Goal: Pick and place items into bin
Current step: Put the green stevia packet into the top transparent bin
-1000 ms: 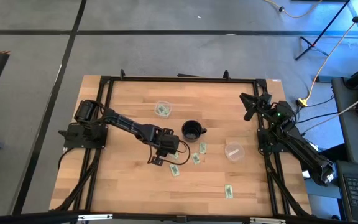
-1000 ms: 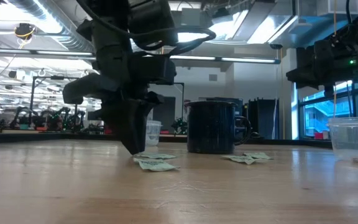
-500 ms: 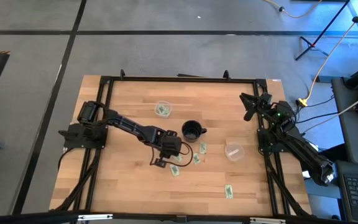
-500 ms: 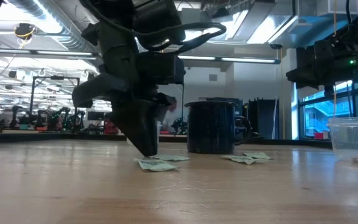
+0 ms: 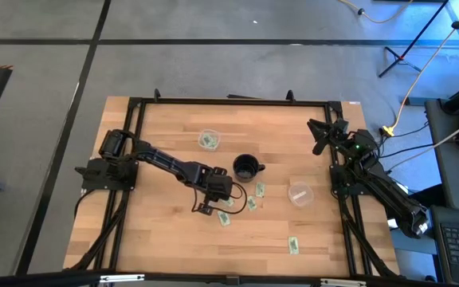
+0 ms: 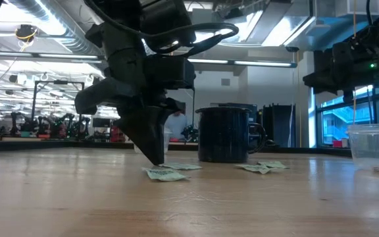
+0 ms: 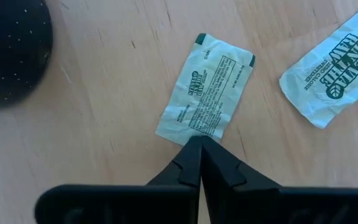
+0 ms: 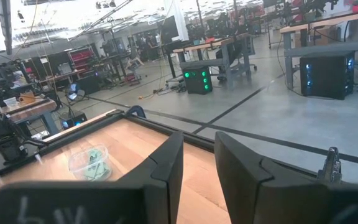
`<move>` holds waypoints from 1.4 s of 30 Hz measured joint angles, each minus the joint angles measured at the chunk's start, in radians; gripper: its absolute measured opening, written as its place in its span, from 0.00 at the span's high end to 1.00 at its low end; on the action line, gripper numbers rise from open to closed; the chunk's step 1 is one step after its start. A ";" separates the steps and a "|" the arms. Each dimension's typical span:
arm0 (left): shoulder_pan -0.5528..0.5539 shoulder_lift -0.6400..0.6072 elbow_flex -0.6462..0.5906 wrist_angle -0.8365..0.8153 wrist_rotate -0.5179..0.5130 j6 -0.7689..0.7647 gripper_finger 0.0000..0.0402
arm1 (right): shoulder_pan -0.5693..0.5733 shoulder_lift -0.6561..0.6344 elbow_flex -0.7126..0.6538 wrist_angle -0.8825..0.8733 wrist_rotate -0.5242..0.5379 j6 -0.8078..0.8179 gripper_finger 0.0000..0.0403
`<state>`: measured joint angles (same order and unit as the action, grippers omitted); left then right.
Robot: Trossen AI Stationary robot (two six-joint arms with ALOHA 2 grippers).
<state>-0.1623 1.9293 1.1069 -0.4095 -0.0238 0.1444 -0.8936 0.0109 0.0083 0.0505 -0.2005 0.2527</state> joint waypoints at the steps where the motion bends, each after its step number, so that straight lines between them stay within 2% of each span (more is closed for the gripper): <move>1: 0.000 0.000 0.000 0.000 0.000 0.000 0.99 | 0.000 0.000 0.000 0.000 0.000 0.000 0.76; 6: 0.000 0.000 0.000 0.000 0.000 0.003 0.99 | 0.000 0.000 0.000 0.000 0.000 0.000 0.76; 14: 0.001 0.000 -0.001 0.006 -0.003 0.007 0.83 | 0.000 0.000 0.000 0.000 0.000 0.000 0.76; 20: 0.002 0.000 -0.002 0.007 -0.007 0.007 0.77 | 0.000 0.000 0.000 0.000 0.000 0.000 0.76; 25: 0.002 0.000 -0.002 0.007 -0.006 0.008 0.76 | 0.000 0.000 0.000 0.000 0.000 0.000 0.76; 31: 0.003 0.000 -0.002 0.010 0.004 0.043 0.81 | 0.000 0.000 0.000 0.000 0.000 0.000 0.76; 35: 0.024 0.000 -0.002 0.010 0.046 0.073 0.82 | 0.000 0.000 0.000 0.000 0.000 0.000 0.76; 42: 0.045 0.001 -0.002 0.007 0.084 0.116 0.76 | 0.000 0.000 0.000 0.000 0.000 -0.004 0.76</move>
<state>-0.1173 1.9301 1.1049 -0.4026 0.0601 0.2602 -0.8936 0.0109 0.0082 0.0505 -0.2001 0.2485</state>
